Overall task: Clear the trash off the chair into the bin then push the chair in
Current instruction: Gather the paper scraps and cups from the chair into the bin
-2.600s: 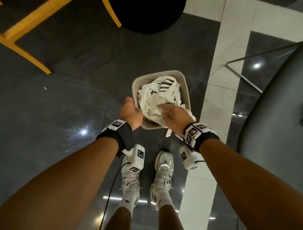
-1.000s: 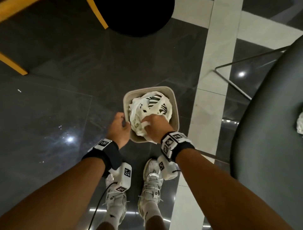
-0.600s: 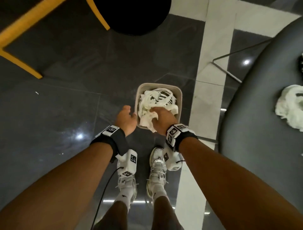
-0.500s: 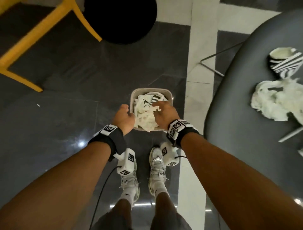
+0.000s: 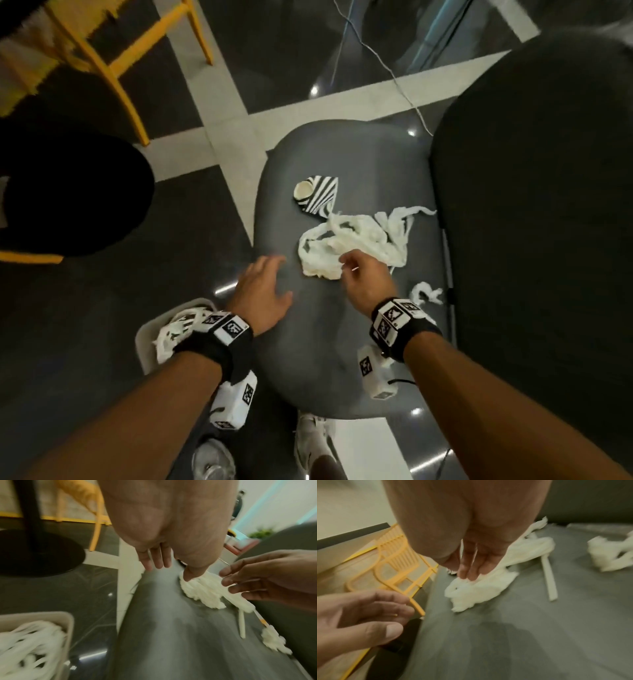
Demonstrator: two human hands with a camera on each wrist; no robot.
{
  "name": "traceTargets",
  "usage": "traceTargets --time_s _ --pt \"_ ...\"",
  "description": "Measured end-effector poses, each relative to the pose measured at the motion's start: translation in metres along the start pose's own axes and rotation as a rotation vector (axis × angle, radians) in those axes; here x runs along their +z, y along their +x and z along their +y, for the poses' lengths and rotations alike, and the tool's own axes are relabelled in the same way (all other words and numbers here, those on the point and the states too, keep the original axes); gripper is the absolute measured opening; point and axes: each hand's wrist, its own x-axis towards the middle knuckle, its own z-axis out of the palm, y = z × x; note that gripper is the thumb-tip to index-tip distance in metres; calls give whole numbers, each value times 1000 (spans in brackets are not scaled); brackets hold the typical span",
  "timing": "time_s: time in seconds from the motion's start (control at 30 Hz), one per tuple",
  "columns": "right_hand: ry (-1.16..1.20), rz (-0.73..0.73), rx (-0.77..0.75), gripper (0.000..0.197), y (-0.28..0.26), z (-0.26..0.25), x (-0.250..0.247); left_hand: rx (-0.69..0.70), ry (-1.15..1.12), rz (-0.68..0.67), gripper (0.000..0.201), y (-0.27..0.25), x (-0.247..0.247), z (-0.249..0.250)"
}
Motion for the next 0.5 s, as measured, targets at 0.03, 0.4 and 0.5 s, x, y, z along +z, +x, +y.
traceTargets --time_s 0.03,0.4,0.5 --pt "-60 77 44 29 2 21 -15 41 79 -10 72 12 10 19" --pt "-27 60 471 118 26 115 -8 267 640 82 114 104 60 88" --pt "90 127 495 102 40 108 -1 212 661 93 124 123 50 88"
